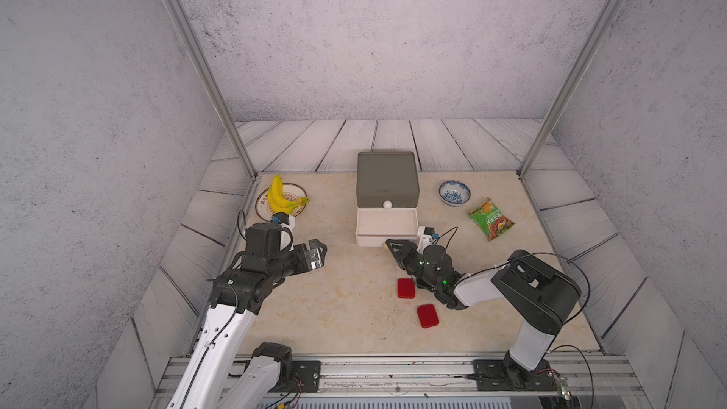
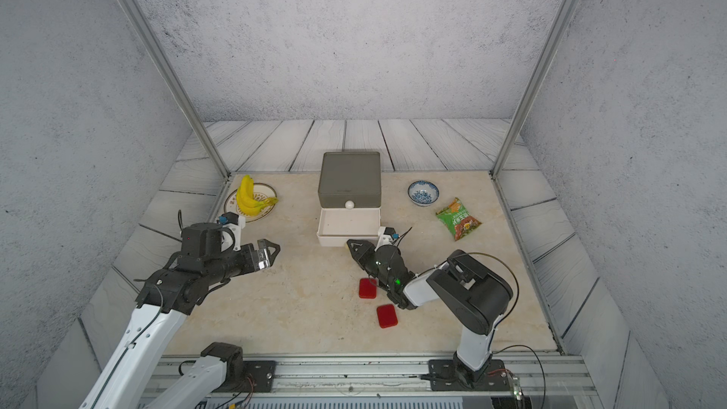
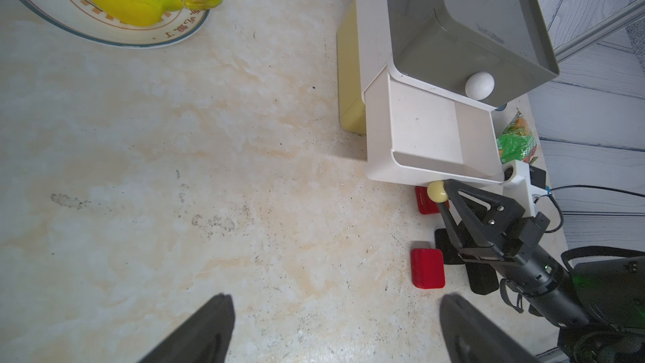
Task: Place the brooch boxes into the drawer by color
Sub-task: Open the drawer in the storage box, then pick up the brooch box from the center of the board.
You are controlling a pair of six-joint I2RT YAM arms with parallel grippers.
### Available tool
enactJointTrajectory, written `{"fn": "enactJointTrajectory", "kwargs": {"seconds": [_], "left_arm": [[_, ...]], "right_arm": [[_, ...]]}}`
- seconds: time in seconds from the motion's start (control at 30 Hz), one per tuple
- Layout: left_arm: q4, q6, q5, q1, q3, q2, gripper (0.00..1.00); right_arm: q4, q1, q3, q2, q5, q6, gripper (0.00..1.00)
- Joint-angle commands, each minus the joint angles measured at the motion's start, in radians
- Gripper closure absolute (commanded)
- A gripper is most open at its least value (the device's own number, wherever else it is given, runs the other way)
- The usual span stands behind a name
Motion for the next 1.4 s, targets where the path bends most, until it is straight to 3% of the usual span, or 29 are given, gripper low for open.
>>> {"fn": "enactJointTrajectory", "kwargs": {"seconds": [0.0,0.13,0.27,0.37,0.5,0.73,0.93,1.07,1.2,1.37], "left_arm": [[-0.019,-0.003,0.002,0.010,0.000,-0.012,0.02],[-0.022,-0.004,0.001,0.011,0.005,-0.012,0.02],[-0.024,-0.006,-0.001,0.010,0.004,-0.013,0.02],[-0.022,-0.010,0.000,0.011,0.005,-0.011,0.02],[-0.021,-0.013,0.001,0.010,0.009,-0.007,0.02],[-0.022,-0.018,-0.005,0.010,0.017,0.003,0.02],[-0.012,-0.025,0.016,0.009,0.021,0.024,0.02],[-0.010,-0.025,0.039,0.004,0.035,0.047,0.02],[-0.001,-0.016,0.039,-0.003,0.047,0.066,0.02],[0.017,-0.014,0.052,-0.006,0.056,0.098,0.02]], "right_arm": [[0.025,0.011,-0.015,-0.032,-0.014,0.000,0.81],[0.022,0.011,-0.018,-0.040,-0.021,-0.004,0.74],[0.001,0.012,-0.021,-0.064,-0.024,-0.016,0.50],[-0.054,0.015,-0.019,-0.113,-0.018,-0.050,0.40],[-0.184,0.018,-0.020,-0.215,-0.008,-0.111,0.34],[-0.430,0.019,-0.087,-0.458,0.022,-0.217,0.30],[-0.973,0.026,-0.070,-0.783,0.145,-0.420,0.28],[-1.508,0.023,0.043,-0.962,0.351,-0.613,0.24],[-1.889,0.018,0.150,-0.986,0.395,-0.657,0.21],[-2.026,0.016,0.158,-0.923,0.291,-0.629,0.17]]}}
